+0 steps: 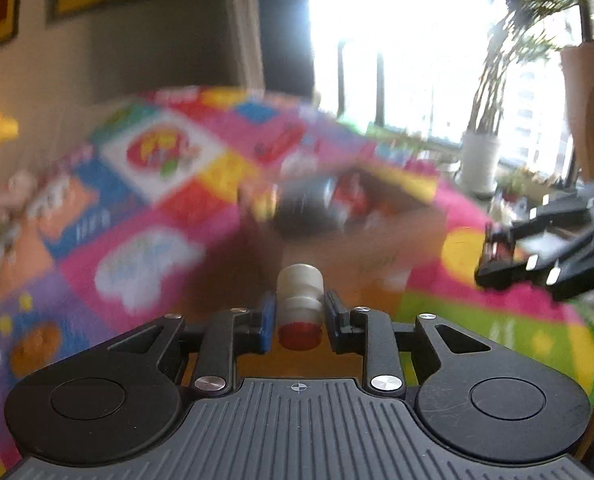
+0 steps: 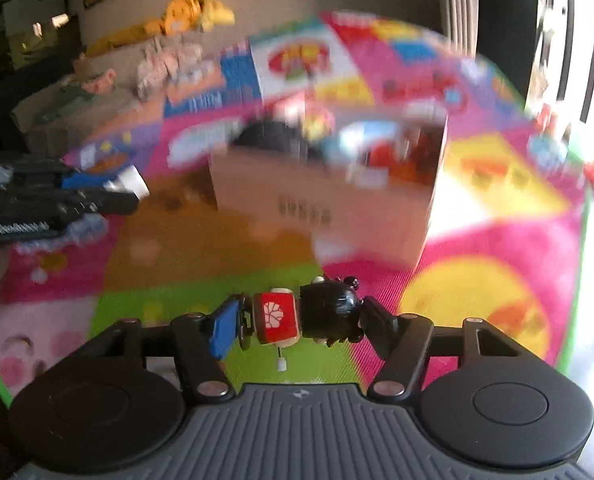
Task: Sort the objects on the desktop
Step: 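Drop the figure into the box while the left gripper drops the white bottle in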
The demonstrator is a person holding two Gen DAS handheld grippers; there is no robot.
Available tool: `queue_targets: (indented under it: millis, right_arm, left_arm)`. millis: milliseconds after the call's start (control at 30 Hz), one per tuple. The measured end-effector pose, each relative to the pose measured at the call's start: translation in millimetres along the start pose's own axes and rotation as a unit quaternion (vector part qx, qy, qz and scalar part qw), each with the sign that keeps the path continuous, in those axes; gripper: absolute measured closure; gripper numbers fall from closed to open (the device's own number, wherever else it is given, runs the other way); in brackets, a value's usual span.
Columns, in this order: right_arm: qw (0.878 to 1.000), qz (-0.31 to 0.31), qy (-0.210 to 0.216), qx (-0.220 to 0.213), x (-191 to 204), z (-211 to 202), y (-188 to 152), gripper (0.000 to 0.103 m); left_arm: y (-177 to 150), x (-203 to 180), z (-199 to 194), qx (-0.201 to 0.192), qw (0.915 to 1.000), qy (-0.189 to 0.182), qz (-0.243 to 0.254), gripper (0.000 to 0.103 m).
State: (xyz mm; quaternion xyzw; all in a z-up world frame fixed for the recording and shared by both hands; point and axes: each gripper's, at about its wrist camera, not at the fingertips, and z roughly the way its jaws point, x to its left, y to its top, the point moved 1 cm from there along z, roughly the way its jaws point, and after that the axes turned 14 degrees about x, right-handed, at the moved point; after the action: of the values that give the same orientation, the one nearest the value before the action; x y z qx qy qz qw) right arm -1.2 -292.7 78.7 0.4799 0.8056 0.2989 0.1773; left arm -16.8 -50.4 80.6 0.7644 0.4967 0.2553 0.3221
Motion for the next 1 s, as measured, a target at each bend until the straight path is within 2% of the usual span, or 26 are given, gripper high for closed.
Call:
queue_targets:
  millis: [100,167,300,367,400,500,533,600,667,733,867,933,1000]
  right_arm:
    - [0.995,-0.007,-0.028,-0.096,-8.8,-64.0,34.8,0.039]
    - [0.989,-0.003,-0.033,-0.143,-17.4,-96.7,60.3,0.039]
    - [0.984,0.005,-0.039,-0.175,-29.9,-111.1,99.8,0.039]
    - [0.985,0.013,-0.039,-0.167,-35.9,-100.9,117.2,0.039]
    - [0.986,0.020,-0.035,-0.159,-39.6,-93.7,124.5,0.039]
    - [0.990,0.045,-0.020,-0.132,-51.5,-74.0,135.9,0.039]
    - [0.991,0.050,-0.017,-0.124,-55.8,-66.0,136.6,0.039]
    - [0.993,0.061,-0.009,-0.103,-62.0,-48.5,135.5,0.039]
    - [0.995,0.077,0.006,-0.070,-65.2,-25.4,135.4,0.039]
    - [0.995,0.094,0.017,-0.030,-64.6,0.0,134.8,0.039]
    - [0.992,0.119,0.025,0.046,-59.4,46.9,131.5,0.038]
    - [0.987,0.143,0.036,0.062,-61.1,55.2,127.5,0.035]
    - [0.985,0.161,0.044,0.054,-64.7,51.6,123.0,0.024]
  left_arm:
    - [38.1,-10.2,-18.7,-0.063,0.9976,0.011,0.025,0.074]
    - [63.6,-17.7,-15.9,-0.089,0.9952,0.011,0.037,0.074]
    - [103.3,-36.3,26.1,-0.098,0.9941,-0.014,0.045,0.073]
    - [113.8,-43.0,52.4,-0.074,0.9955,-0.037,0.045,0.065]
    - [114.6,-43.0,61.4,-0.058,0.9968,-0.039,0.037,0.056]
    - [94.5,-34.9,66.3,-0.028,0.9986,-0.044,0.006,0.042]
    - [84.0,-31.4,64.7,-0.018,0.9992,-0.036,-0.001,0.036]
    - [61.3,-24.5,61.8,0.009,0.9998,0.002,-0.016,0.032]
    - [39.5,-20.2,59.2,0.030,0.9988,0.025,-0.031,0.025]
    - [22.4,-10.7,57.7,0.052,0.9967,0.036,-0.052,0.012]
    - [2.2,6.2,51.2,0.075,0.9927,0.046,-0.082,0.007]
    - [-1.0,10.6,49.4,0.080,0.9913,0.045,-0.095,0.005]
    - [-1.1,12.3,48.8,0.082,0.9907,0.043,-0.100,0.002]
